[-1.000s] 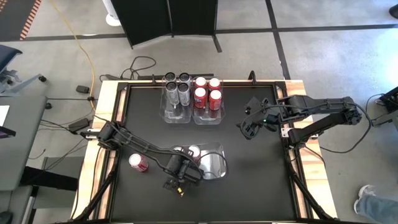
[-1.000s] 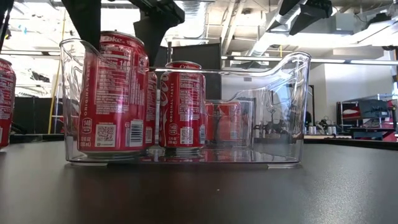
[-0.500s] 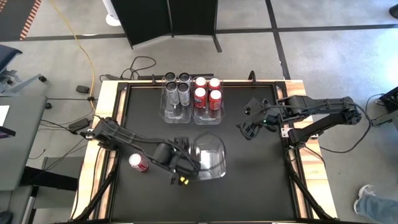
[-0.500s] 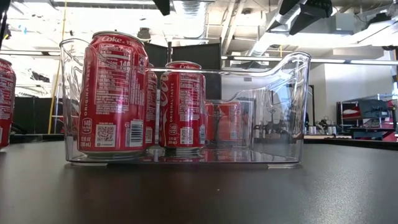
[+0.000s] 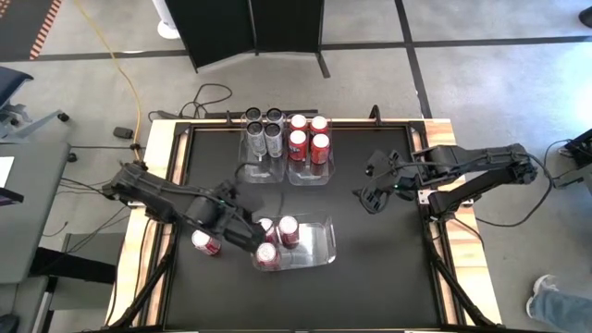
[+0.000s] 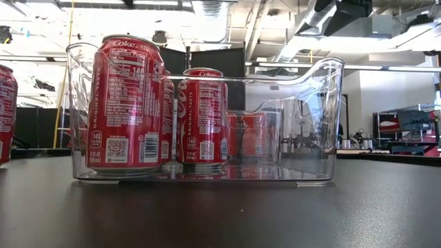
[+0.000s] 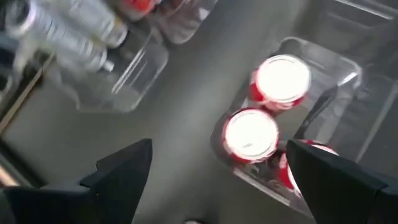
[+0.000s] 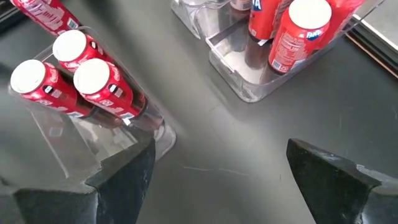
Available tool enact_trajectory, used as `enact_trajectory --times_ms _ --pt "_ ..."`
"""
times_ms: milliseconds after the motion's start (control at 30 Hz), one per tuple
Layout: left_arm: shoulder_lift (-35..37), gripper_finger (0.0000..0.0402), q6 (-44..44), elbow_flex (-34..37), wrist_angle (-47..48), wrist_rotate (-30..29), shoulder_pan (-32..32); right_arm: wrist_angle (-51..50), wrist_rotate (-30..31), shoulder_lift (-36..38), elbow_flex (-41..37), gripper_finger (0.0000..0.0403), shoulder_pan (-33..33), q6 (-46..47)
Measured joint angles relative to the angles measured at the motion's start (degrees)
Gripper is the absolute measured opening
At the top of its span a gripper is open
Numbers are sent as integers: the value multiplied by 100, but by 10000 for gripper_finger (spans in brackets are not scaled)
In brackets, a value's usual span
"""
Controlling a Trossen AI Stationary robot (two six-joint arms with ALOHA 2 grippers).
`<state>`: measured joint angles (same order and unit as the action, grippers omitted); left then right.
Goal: Sort soda cans
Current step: Put the red-white soda can into the bottom transparent bin
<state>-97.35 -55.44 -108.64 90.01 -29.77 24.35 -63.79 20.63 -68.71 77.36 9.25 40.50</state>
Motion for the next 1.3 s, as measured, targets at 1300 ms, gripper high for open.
enact_trajectory --times_ms 1300 --pt "2316 366 -4167 4996 -1353 2606 1146 389 -266 0 0 379 -410 253"
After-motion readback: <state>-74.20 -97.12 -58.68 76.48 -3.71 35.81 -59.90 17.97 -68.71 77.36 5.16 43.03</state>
